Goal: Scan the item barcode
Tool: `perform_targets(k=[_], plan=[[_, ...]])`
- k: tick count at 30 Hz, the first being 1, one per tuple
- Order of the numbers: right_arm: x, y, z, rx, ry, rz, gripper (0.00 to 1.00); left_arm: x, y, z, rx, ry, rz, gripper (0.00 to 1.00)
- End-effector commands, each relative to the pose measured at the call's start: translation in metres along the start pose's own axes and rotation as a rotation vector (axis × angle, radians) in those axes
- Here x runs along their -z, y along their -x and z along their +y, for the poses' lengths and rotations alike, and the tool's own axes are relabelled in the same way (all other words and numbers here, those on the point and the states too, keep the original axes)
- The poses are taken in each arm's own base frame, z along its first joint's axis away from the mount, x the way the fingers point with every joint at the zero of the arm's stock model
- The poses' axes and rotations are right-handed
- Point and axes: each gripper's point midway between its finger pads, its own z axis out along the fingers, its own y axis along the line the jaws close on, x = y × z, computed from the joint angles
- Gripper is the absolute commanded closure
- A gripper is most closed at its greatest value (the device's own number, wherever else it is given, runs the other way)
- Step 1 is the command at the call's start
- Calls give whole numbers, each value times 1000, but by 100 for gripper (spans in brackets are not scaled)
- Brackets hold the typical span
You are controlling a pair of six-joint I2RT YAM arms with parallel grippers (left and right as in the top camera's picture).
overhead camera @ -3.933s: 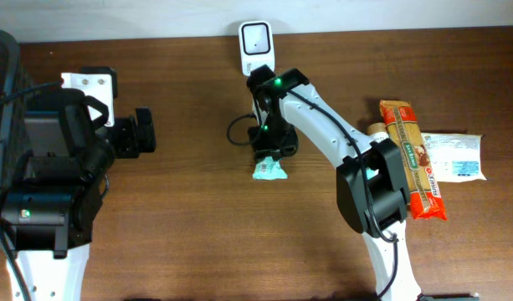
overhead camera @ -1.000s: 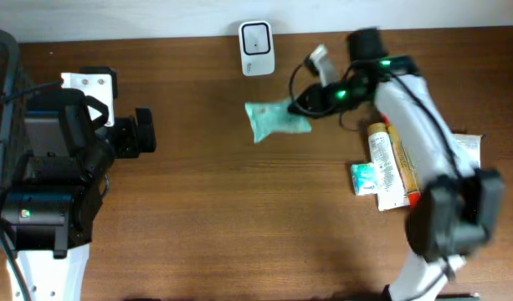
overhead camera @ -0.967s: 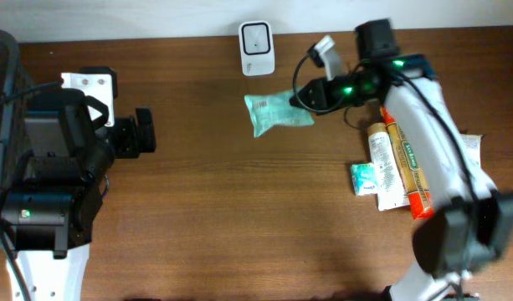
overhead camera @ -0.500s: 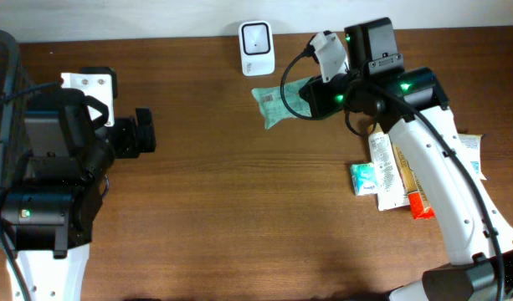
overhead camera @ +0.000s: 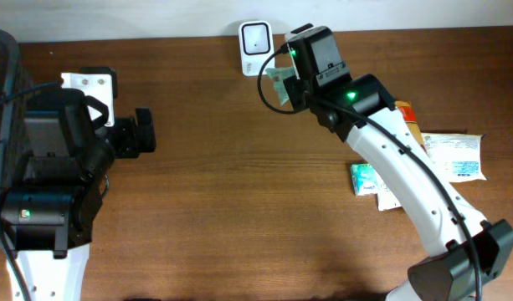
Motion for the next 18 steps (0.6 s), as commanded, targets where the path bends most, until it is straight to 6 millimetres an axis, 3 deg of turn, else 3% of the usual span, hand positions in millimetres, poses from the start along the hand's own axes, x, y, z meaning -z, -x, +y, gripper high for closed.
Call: perform_targets(k=[1,10,14,18], plan=[[5,10,-5,12,-39,-36,96,3,3,2,-10,9,-13,1],[-18,-1,-16,53,-160,17,96,3,3,2,-10,9,-13,1],[-22,10,-24,63,-216,-21,96,3,3,2,-10,9,-13,1],[-38,30,-42,189,-380,-68,96,3,3,2,-10,9,-13,1]])
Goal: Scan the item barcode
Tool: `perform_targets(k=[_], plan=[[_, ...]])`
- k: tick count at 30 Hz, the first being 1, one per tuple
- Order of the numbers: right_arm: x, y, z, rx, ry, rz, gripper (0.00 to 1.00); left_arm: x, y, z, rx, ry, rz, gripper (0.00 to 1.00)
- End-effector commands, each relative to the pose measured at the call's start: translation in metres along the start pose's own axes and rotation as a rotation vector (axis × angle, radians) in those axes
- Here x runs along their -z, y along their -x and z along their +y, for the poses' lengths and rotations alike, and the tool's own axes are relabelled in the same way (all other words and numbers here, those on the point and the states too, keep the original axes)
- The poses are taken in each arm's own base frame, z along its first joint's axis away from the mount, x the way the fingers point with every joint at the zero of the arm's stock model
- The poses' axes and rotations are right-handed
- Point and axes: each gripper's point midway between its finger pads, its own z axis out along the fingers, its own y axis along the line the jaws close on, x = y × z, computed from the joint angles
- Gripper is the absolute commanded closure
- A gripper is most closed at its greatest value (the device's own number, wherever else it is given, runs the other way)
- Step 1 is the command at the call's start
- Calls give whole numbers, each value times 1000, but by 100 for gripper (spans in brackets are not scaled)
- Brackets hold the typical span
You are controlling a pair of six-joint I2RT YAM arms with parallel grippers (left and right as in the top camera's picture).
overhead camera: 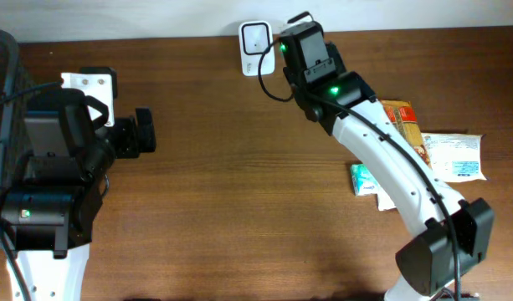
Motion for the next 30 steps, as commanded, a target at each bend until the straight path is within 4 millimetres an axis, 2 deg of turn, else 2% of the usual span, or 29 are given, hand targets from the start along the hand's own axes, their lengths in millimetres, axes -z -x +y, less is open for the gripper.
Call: perform_targets(k=[1,4,7,10,14,16,17,27,30], plan=[[-16,16,-8,121,-134,-43,96,3,3,2,-10,9,-13,1],[-32,41,-1,211,-172,-138,96,3,3,2,-10,9,-13,1],[-57,70,14,337,-233,-263,96,3,3,2,-10,9,-13,1],[-93,90,52,576,-283,-425,96,3,3,2,-10,9,-13,1],[-117,98,72,679,-419,-584,96,3,3,2,-10,9,-13,1],[-131,91,91,756,-401,-624,96,3,3,2,-10,9,-13,1],[-135,87,94,760,-397,-619,96,3,3,2,-10,9,-13,1],[-135,87,97,761,-395,-619,96,3,3,2,-10,9,-13,1],[-126,95,90,727,-399,-637,96,3,3,2,-10,9,-13,1]])
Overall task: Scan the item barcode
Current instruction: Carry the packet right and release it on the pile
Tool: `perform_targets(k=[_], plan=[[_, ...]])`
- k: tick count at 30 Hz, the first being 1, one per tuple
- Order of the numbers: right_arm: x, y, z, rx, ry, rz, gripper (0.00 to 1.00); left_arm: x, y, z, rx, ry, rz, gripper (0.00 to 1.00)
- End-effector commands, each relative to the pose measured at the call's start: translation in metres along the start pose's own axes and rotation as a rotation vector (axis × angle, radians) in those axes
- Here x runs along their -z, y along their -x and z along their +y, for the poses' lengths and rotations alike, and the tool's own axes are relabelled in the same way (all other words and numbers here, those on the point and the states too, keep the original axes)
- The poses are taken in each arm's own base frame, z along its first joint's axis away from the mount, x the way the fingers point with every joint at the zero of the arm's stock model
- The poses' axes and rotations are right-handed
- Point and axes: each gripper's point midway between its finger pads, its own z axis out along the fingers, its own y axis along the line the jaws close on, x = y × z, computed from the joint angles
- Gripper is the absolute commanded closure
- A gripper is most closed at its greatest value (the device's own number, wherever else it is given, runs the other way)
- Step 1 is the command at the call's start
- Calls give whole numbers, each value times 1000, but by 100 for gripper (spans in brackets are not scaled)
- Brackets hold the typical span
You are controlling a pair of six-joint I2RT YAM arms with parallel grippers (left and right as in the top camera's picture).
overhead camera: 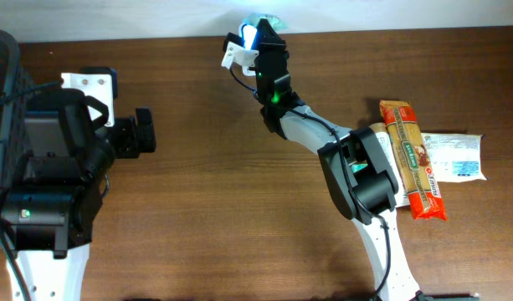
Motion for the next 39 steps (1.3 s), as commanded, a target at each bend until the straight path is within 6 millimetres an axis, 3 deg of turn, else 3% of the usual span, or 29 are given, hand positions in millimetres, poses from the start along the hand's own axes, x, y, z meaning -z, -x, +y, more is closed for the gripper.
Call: perform_targets(k=[1,5,9,12,14,15,16,19,20,23,24,25,28,30,31,33,37,39], plan=[[1,9,-40,-121,-63,-24,96,3,3,2,-10,9,-14,1],[21,13,-131,-400,-153,-2,96,3,3,2,-10,9,-14,1],[73,17,-170,-806,152,54,96,3,3,2,-10,9,-14,1],[142,-26,-205,-1245,306,260,96,3,3,2,-10,9,-14,1],[184,-60,-221,-1417,350,387,96,3,3,2,-10,9,-14,1],[204,-80,-227,-1479,370,449,96,3,3,2,-10,9,-14,1],[234,-114,-230,-1542,385,565,96,3,3,2,-10,9,-14,1],[293,-200,-213,-1557,345,922,96,3,3,2,-10,9,-14,1],[313,-232,-197,-1554,330,1085,96,3,3,2,-10,9,-14,1],[346,-296,-150,-1590,283,1424,96,3,3,2,-10,9,-14,1],[351,-311,-135,-1600,272,1494,96,3,3,2,-10,9,-14,1],[359,-335,-108,-1608,259,1592,96,3,3,2,-10,9,-14,1],[361,-376,-69,-1640,203,1672,96,3,3,2,-10,9,-14,1],[350,-398,-67,-1669,136,1642,81,3,3,2,-10,9,-14,1],[344,-400,-73,-1672,116,1604,38,3,3,2,-10,9,-14,1],[336,-388,-85,-1691,184,1525,1,3,3,2,-10,9,-14,1],[321,-306,-142,-1827,439,1189,1,3,3,2,-10,9,-14,1],[329,-243,-181,-1782,488,968,1,3,3,2,-10,9,-14,1]])
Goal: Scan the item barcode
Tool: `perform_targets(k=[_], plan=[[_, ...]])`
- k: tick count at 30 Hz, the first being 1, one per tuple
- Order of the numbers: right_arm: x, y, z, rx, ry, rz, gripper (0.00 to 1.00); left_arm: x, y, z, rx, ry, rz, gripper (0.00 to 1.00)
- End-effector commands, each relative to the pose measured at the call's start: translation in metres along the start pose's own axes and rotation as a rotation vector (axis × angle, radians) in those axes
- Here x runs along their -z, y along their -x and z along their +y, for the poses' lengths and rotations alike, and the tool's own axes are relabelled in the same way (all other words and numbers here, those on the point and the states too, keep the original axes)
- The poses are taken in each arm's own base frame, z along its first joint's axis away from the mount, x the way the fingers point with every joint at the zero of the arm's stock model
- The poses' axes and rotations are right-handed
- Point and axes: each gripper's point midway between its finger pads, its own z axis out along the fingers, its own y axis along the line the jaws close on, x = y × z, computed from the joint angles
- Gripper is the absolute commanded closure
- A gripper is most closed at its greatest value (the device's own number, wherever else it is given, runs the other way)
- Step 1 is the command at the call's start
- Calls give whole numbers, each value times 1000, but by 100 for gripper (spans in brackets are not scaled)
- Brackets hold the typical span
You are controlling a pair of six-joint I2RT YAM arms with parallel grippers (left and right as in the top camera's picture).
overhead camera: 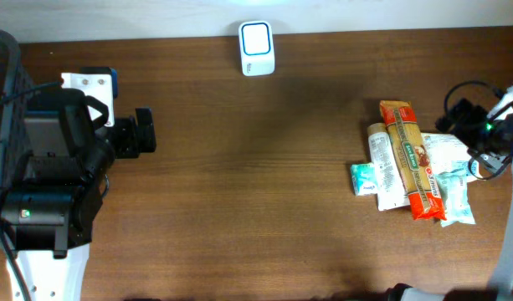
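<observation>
The white barcode scanner [256, 48] stands at the table's far edge, with nothing in front of it. A pale teal packet [455, 199] lies on the pile of goods at the right. My right gripper [464, 119] hovers at the right edge just behind that pile, apart from the packet and with nothing visible in it. My left gripper [144, 132] rests at the left, far from everything; its jaws are too dark to read.
The pile holds a long orange packet [413, 159], a white tube [382, 165], a small teal box [362, 177] and a white-and-blue pouch [457, 155]. A dark basket [0, 58] sits at the far left edge.
The right arm has gone from the scanner at the far edge back to the right side. The pale teal packet it held now lies on the pile, let go.
My right gripper held a pale teal packet just right of the scanner, then closer to it, then up against the scanner's face. Now the packet lies on the pile at the right and the arm is withdrawn. The left arm stayed still.
</observation>
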Motion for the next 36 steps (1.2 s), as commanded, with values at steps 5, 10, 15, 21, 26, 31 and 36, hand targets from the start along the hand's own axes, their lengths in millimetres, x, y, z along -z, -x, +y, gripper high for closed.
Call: perform_targets(k=[5,10,15,21,26,31,36], plan=[[132,-83,113,396,382,-202,1,3,3,2,-10,9,-13,1],[142,-94,105,403,370,-211,1,3,3,2,-10,9,-13,1],[141,-90,97,480,313,-258,1,3,3,2,-10,9,-13,1],[126,-83,81,545,317,-569,1,3,3,2,-10,9,-13,1],[78,-97,71,554,427,-852,1,3,3,2,-10,9,-13,1],[34,-121,58,559,477,-964,1,3,3,2,-10,9,-13,1],[3,-131,38,531,428,-977,1,3,3,2,-10,9,-13,1]])
